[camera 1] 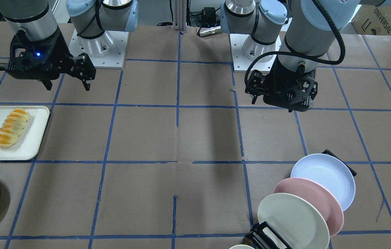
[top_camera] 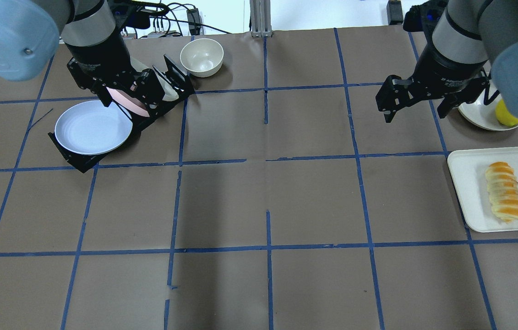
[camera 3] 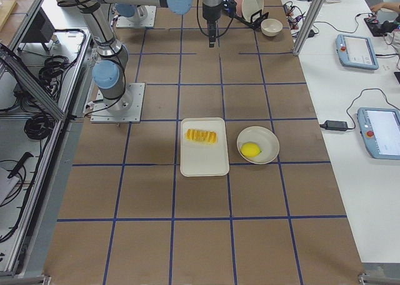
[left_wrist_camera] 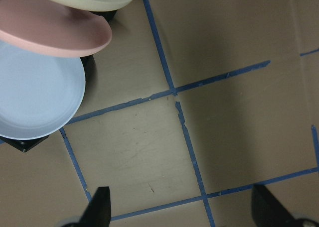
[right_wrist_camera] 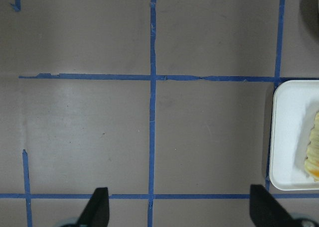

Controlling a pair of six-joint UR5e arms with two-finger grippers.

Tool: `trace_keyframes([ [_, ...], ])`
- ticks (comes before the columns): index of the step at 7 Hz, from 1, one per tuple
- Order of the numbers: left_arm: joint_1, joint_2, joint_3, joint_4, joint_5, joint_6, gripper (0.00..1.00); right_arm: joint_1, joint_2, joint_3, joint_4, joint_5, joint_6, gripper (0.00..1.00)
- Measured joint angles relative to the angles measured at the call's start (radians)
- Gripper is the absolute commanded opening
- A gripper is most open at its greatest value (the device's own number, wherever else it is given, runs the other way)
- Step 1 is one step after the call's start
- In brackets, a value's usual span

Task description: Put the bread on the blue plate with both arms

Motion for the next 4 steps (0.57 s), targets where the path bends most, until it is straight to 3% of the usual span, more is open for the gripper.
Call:
trace_keyframes([
  [4, 0.001, 0.043, -0.016, -0.010, 0.006, -0.003, 1.00, 0.001, -0.001, -0.003, 0.002, 0.000, -0.005, 1.00],
])
